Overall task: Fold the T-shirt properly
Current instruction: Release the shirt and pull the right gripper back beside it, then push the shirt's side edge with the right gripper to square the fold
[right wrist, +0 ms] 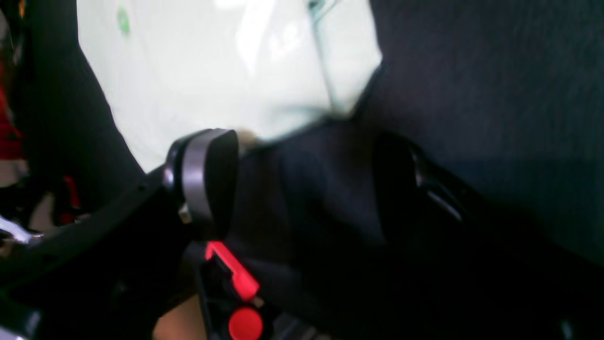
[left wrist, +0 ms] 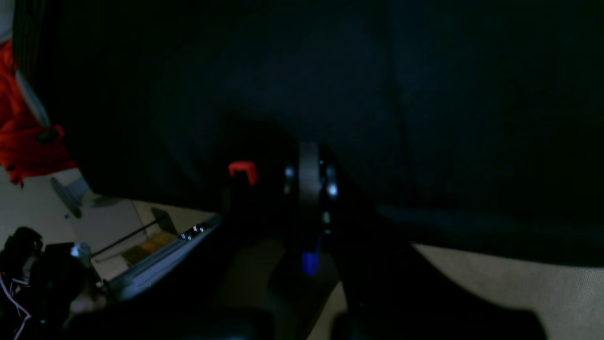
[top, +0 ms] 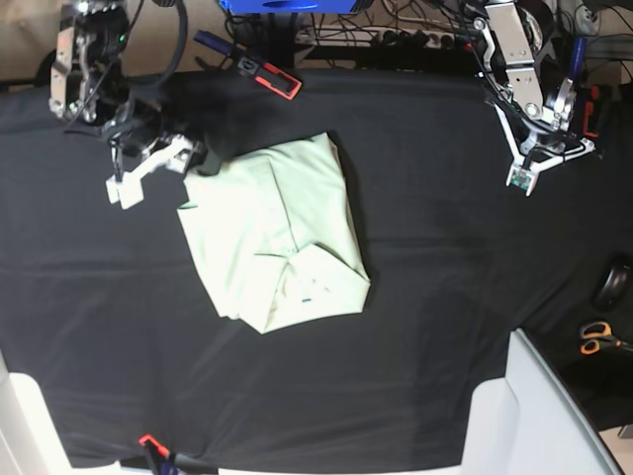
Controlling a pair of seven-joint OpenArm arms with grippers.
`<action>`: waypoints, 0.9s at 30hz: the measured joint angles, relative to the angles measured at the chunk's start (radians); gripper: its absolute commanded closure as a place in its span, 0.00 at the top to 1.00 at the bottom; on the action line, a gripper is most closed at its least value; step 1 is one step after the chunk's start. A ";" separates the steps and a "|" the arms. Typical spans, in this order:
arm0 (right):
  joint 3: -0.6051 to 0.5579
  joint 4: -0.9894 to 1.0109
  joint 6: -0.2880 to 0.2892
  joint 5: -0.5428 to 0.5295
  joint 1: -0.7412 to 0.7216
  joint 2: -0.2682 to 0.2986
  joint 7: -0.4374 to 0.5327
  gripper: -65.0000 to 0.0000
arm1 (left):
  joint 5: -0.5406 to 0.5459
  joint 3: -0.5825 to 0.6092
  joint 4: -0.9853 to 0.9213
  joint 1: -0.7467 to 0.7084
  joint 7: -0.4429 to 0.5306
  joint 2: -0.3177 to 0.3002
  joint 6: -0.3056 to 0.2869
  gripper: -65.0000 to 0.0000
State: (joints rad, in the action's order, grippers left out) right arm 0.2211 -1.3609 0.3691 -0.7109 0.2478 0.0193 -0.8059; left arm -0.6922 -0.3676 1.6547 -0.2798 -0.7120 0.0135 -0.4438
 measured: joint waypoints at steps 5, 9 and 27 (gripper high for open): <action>0.001 0.071 0.009 -0.047 -0.046 0.017 0.007 0.65 | -0.006 -0.007 0.000 -0.008 -0.002 -0.003 0.000 0.00; 0.001 0.077 0.008 -0.046 -0.058 0.015 0.008 0.64 | -0.003 -0.006 0.000 -0.008 0.000 -0.003 0.000 0.00; 0.001 0.083 0.061 -0.032 -0.024 0.013 0.003 0.00 | -0.003 -0.006 0.000 -0.006 0.000 -0.003 0.000 0.00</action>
State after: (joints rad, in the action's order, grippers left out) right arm 0.2222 -1.2778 0.4305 -0.7425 0.2241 0.0326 -0.8028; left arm -0.6952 -0.3733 1.6547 -0.2855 -0.7124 0.0109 -0.4442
